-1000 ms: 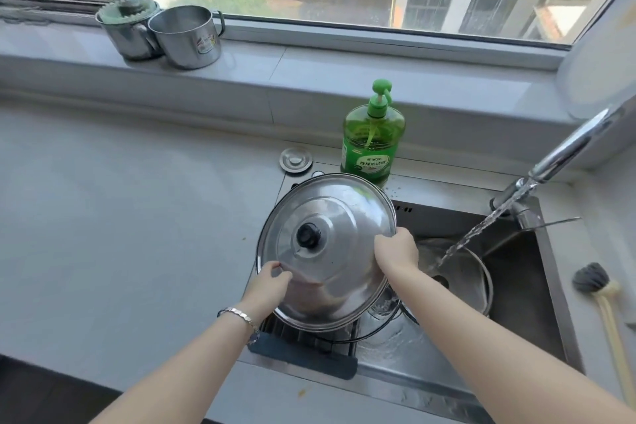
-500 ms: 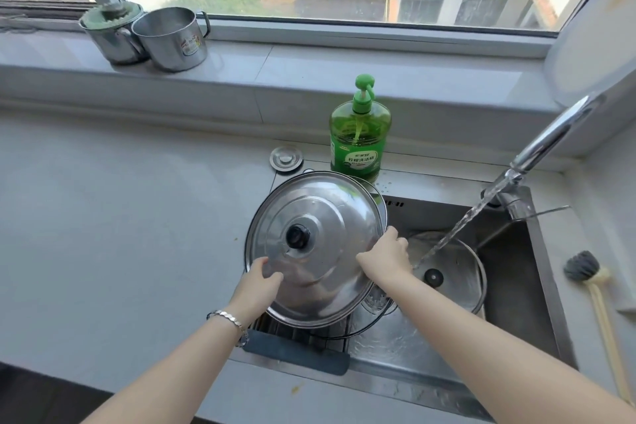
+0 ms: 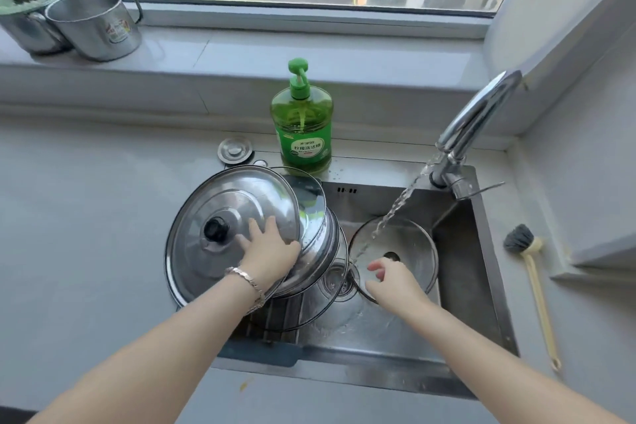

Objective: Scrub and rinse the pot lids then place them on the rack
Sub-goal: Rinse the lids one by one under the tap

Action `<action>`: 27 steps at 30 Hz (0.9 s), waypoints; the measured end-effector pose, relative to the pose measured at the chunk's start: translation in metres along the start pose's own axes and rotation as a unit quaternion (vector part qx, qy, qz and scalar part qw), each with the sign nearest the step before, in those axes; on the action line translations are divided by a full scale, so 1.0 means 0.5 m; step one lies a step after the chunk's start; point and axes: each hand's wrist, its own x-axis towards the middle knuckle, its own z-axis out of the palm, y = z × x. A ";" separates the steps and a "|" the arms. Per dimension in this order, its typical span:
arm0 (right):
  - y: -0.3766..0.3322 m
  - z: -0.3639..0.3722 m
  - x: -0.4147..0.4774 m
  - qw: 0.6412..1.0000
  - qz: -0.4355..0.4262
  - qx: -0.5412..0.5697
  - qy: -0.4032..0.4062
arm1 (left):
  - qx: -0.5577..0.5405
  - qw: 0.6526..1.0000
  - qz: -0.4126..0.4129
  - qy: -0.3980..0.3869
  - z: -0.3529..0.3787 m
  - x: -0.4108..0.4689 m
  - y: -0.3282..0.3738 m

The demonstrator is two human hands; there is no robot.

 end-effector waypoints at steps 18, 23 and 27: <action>0.332 0.001 0.281 0.937 0.307 0.162 0.022 | -0.034 0.990 0.134 -0.027 0.198 0.035 0.171; 0.366 0.038 0.314 0.901 0.319 0.287 0.064 | -0.054 0.993 0.100 -0.017 0.198 0.046 0.149; 0.335 0.019 0.287 0.922 0.261 0.261 0.116 | -0.074 0.993 0.081 -0.033 0.193 0.045 0.147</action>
